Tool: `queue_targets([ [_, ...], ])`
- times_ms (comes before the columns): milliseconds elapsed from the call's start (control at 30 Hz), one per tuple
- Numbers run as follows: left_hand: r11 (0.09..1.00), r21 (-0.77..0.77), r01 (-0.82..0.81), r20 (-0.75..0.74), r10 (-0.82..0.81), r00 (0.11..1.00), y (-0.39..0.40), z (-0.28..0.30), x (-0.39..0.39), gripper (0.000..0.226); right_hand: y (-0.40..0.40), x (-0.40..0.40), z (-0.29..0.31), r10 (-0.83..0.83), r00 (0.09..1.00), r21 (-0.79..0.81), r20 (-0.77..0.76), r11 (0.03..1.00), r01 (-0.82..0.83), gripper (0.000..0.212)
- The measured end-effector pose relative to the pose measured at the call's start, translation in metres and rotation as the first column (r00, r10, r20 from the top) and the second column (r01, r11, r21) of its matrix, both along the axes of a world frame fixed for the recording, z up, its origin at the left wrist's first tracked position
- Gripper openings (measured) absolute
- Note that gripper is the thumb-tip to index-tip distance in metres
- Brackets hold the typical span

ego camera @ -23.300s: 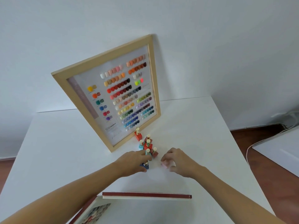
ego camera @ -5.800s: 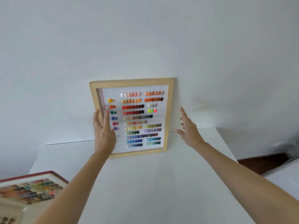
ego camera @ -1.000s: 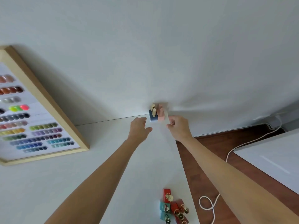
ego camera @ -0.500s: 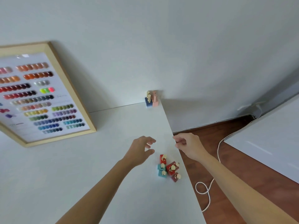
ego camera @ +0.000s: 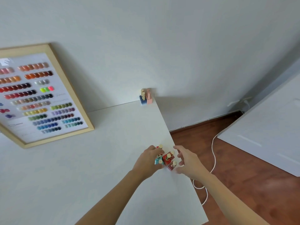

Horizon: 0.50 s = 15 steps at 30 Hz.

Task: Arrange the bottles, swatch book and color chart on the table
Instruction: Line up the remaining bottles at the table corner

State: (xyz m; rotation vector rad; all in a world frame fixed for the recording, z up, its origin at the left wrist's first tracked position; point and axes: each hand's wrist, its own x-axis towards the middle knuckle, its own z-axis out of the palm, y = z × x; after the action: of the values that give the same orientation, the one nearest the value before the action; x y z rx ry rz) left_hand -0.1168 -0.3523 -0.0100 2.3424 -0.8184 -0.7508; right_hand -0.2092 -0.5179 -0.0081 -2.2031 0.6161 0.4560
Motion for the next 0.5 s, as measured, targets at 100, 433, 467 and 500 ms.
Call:
queue_targets([
  [100,1.0,-0.002,0.018,0.03,-0.018,0.999,-0.002,-0.003,-0.003,0.035,0.011,0.001,-0.005,0.026,0.998,-0.037,0.05,0.999,-0.024,0.084],
  [433,0.996,0.042,0.078,0.128,-0.083,0.988,-0.003,-0.014,-0.008,0.023,0.015,-0.002,-0.015,0.053,0.983,-0.202,0.176,0.979,-0.016,0.03],
  [467,0.995,0.047,0.087,0.134,-0.093,0.987,-0.002,-0.015,-0.008,0.023,0.014,-0.002,-0.016,0.054,0.982,-0.222,0.182,0.975,-0.013,0.027],
  [500,0.994,0.05,0.097,0.139,-0.103,0.985,-0.002,-0.016,-0.009,0.023,0.014,-0.002,-0.017,0.054,0.981,-0.243,0.187,0.97,-0.007,0.023],
])
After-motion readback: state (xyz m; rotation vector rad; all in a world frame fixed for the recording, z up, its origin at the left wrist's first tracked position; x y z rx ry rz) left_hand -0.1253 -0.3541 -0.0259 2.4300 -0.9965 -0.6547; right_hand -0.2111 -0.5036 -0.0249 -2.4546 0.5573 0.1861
